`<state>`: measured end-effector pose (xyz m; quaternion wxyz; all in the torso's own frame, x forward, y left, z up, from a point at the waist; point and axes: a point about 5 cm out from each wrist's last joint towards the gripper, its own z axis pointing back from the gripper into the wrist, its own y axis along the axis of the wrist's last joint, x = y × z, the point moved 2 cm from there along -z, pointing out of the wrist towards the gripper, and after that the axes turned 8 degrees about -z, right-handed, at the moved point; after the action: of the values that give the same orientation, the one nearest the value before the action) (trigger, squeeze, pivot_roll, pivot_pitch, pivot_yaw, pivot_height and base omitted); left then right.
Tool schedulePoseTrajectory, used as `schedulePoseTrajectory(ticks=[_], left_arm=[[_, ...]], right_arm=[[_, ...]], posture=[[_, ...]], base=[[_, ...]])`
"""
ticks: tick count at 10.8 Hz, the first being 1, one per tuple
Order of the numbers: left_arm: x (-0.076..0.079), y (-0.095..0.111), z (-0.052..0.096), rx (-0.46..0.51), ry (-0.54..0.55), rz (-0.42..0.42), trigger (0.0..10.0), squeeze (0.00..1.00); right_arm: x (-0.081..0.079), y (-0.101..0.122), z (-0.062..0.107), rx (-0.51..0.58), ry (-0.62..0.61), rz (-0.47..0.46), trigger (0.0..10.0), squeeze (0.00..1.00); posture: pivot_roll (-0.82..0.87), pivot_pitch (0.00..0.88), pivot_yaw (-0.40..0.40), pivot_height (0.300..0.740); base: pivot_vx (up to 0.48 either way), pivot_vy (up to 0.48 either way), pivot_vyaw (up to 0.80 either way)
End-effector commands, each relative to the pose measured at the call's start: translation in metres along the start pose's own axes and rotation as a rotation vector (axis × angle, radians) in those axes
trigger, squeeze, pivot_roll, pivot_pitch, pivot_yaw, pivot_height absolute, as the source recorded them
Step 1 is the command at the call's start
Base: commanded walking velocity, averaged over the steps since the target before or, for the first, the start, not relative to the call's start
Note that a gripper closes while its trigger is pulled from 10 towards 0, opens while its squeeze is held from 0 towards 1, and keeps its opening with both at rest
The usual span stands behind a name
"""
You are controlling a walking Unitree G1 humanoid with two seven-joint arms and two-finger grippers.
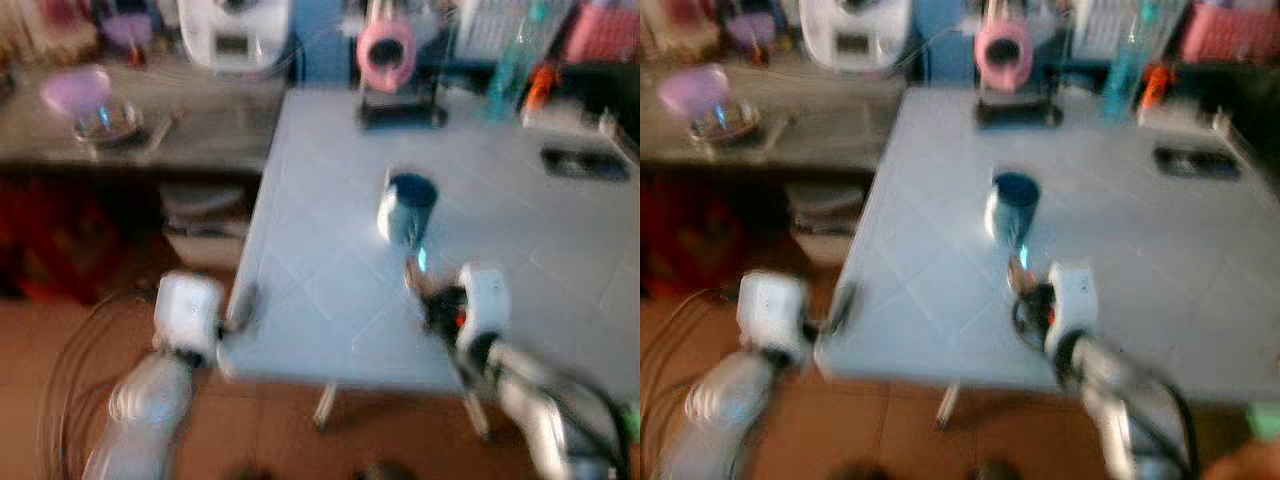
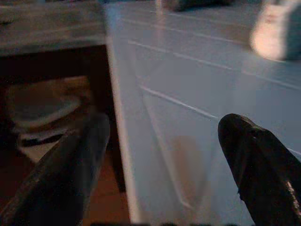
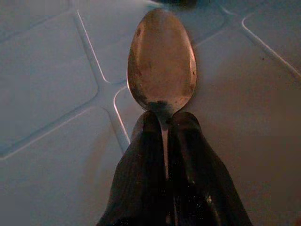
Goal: Setting the table
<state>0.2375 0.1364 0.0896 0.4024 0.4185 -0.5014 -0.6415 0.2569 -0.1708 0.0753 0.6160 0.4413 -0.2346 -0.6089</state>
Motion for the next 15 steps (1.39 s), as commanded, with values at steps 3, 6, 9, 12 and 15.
schedulePoseTrajectory(ticks=[3, 6, 9, 12, 15], left_arm=[[-0.014, -0.003, -0.002, -0.007, 0.073, -0.02, 10.0, 0.0], [-0.015, 0.0, -0.007, 0.009, 0.099, 0.005, 10.0, 0.0], [-0.019, 0.007, -0.015, 0.042, 0.112, -0.002, 10.0, 0.0], [-0.015, 0.008, -0.015, 0.055, 0.108, 0.008, 10.0, 0.0], [-0.015, 0.01, -0.018, 0.067, 0.107, -0.014, 10.0, 0.0]], right_arm=[[-0.027, -0.015, -0.025, -0.025, 0.047, -0.002, 0.0, 0.0], [-0.036, 0.013, -0.026, 0.155, 0.056, 0.017, 0.0, 0.0], [-0.026, 0.034, -0.023, 0.307, -0.006, 0.002, 0.0, 0.0], [-0.025, 0.046, -0.019, 0.389, -0.018, -0.004, 0.0, 0.0], [-0.024, 0.061, -0.016, 0.47, -0.032, 0.01, 0.0, 0.0]], posture=[[-0.02, 0.025, 0.036, 0.74], [-0.02, 0.018, 0.04, 0.74], [-0.03, 0.021, 0.046, 0.74], [-0.03, 0.02, 0.048, 0.74], [-0.04, 0.013, 0.05, 0.74]], base=[[0.0, 0.48, 0.0], [0.0, 0.48, 0.0], [0.0, 0.471, 0.0], [0.0, 0.464, 0.0], [0.097, 0.418, 0.0]])
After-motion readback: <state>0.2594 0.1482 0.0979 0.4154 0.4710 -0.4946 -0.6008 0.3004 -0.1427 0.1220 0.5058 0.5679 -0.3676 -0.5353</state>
